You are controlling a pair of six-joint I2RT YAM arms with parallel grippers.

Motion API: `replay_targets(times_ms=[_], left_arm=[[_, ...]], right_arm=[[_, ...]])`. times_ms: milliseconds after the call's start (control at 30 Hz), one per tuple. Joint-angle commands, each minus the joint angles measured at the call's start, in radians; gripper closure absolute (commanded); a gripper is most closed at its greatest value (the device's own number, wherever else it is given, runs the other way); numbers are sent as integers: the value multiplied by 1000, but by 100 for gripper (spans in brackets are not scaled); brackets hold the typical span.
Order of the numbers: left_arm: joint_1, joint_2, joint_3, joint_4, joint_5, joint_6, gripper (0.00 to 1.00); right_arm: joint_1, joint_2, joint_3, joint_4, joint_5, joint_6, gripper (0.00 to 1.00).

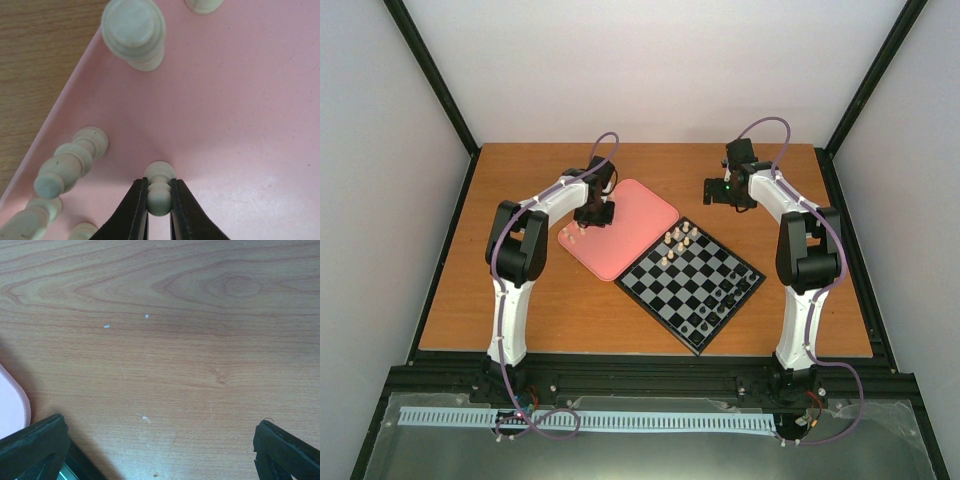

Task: Set up the chess pieces on the board
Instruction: Pick up the chess piece from the storage box, then place the chess piece on the chessboard.

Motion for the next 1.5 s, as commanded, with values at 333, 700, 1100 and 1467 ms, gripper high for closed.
replay_targets(times_ms=[333,700,1100,1467], left_arm=[[-2,-85,-18,-16,38,-10,99],[-197,-319,-206,-31,137,-83,99],[-381,-258,-218,39,196,-130,99],[-417,-206,-226,59,217,-139,99]], right_arm=[[-10,12,13,-2,-12,-9,0],[-10,2,-3,6,-10,-10,0],[-10,6,23,-4,-2,-18,0],[-10,-10,2,3,-1,-19,0]])
